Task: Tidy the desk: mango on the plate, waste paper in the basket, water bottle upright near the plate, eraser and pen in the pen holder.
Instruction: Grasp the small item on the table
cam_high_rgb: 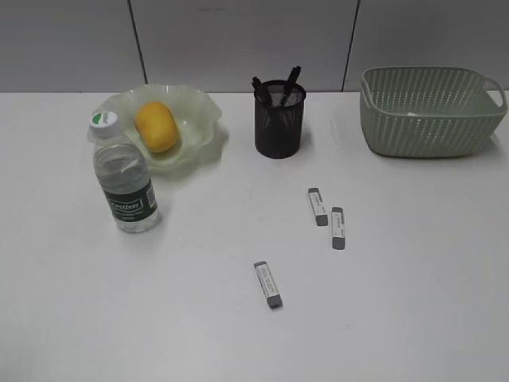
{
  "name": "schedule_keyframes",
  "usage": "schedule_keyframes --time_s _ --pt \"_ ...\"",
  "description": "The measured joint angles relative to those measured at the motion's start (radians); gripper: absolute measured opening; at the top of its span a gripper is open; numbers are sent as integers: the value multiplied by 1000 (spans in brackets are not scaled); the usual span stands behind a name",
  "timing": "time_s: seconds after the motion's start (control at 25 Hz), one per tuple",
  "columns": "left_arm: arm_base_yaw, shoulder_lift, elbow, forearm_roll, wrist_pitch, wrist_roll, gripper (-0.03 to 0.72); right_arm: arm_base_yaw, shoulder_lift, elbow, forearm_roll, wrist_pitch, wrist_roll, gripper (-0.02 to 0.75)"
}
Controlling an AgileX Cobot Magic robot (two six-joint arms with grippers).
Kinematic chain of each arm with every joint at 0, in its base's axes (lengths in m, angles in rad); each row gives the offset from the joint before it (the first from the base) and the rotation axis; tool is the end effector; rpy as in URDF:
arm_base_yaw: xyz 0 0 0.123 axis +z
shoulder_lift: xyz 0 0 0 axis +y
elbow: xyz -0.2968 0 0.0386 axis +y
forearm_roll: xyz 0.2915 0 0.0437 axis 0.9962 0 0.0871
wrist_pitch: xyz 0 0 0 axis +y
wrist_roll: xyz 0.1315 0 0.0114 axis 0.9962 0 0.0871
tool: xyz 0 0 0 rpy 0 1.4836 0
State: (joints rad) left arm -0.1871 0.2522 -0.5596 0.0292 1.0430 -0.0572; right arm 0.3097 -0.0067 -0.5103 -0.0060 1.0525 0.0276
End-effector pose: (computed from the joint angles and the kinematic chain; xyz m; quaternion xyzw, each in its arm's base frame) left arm 0.0910 -0.0138 0.2846 0.0591 0.8935 -0.0398 0.4434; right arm 0.0513 0.0157 0.2844 -0.1189 0.8382 0.0864 0.5252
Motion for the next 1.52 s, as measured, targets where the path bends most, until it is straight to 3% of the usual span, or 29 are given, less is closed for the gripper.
schedule_keyframes --time_s 0.24,0.4,0.52,0.64,0.76,0.88,1.04,1.16,1.52 --pt "-23 338 -109 -206 -67 115 290 -6 8 1 6 -8 -4 403" --pt "-110 544 -164 -285 -163 124 294 -70 0 1 20 -10 -4 398" --pt "-229 710 -183 -305 -241 116 294 -107 0 1 21 -10 -4 394" --pt "-406 864 -215 -289 -315 57 294 -114 0 1 21 -10 -4 391" --pt "-582 1052 -293 -205 -374 -99 294 -114 0 1 22 -10 -4 386" --pt "-680 1257 -402 -125 -411 -274 315 -114 0 1 22 -10 -4 385" --pt "-695 1501 -569 -135 -397 -341 433 -114 0 1 22 -10 -4 384" --pt "-695 1628 -662 -146 -386 -412 473 -114 0 1 22 -10 -4 384" --pt "-696 1849 -814 -29 -371 -848 440 -114 0 1 22 -10 -4 384"
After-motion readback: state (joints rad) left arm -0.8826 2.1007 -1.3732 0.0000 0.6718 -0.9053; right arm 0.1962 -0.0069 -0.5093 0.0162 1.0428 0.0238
